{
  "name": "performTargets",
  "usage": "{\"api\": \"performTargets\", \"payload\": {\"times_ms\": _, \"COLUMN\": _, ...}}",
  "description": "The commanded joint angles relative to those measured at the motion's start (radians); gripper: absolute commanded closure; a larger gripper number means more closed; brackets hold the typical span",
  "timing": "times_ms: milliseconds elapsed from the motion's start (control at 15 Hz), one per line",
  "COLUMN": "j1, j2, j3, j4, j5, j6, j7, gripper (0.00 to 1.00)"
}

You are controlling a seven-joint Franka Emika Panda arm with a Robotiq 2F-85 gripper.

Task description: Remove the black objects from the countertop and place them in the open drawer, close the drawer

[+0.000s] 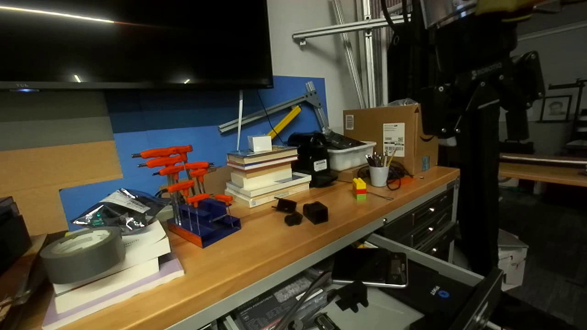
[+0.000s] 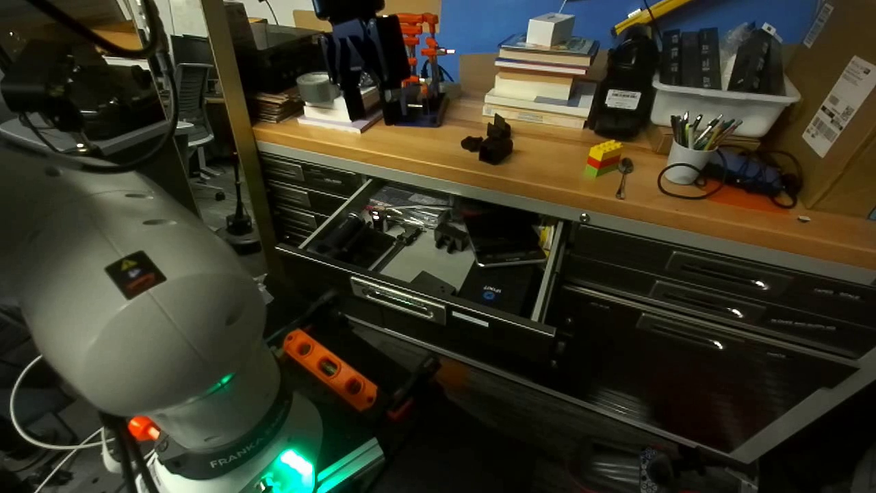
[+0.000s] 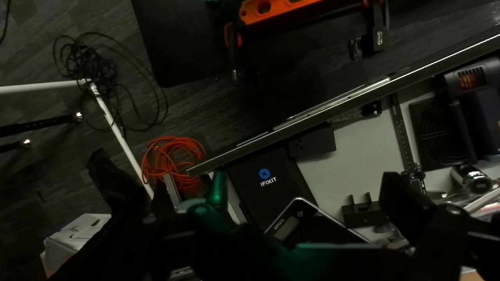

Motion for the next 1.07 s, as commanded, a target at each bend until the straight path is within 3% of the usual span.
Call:
{"api": "performTargets", "payload": {"times_ms": 0, "j1": 0.023, "j2": 0.042, "j3": -0.013, "j4": -0.019, "j5": 0.053, "j6": 0.123, "j7": 0.035, "gripper": 0.00}}
{"api": "performTargets", "payload": {"times_ms": 267, "j1": 0.025, "j2": 0.160, "j3": -0.004, "j4": -0.023, "j5": 0.118, "j6": 0.361, "j7": 0.060, "gripper": 0.00}}
{"api": "performTargets", "payload": {"times_ms": 533, "j1": 0.026, "j2": 0.334, "j3": 0.003, "j4": 0.027, "j5": 0.109, "j6": 0.612, "j7": 0.068, "gripper": 0.00}}
{"api": "performTargets", "payload": {"times_ms": 1000, "j1": 0.029, "j2": 0.672, "j3": -0.015, "j4": 0.209, "j5": 0.059, "j6": 0.880, "j7": 0.048, "gripper": 0.00}}
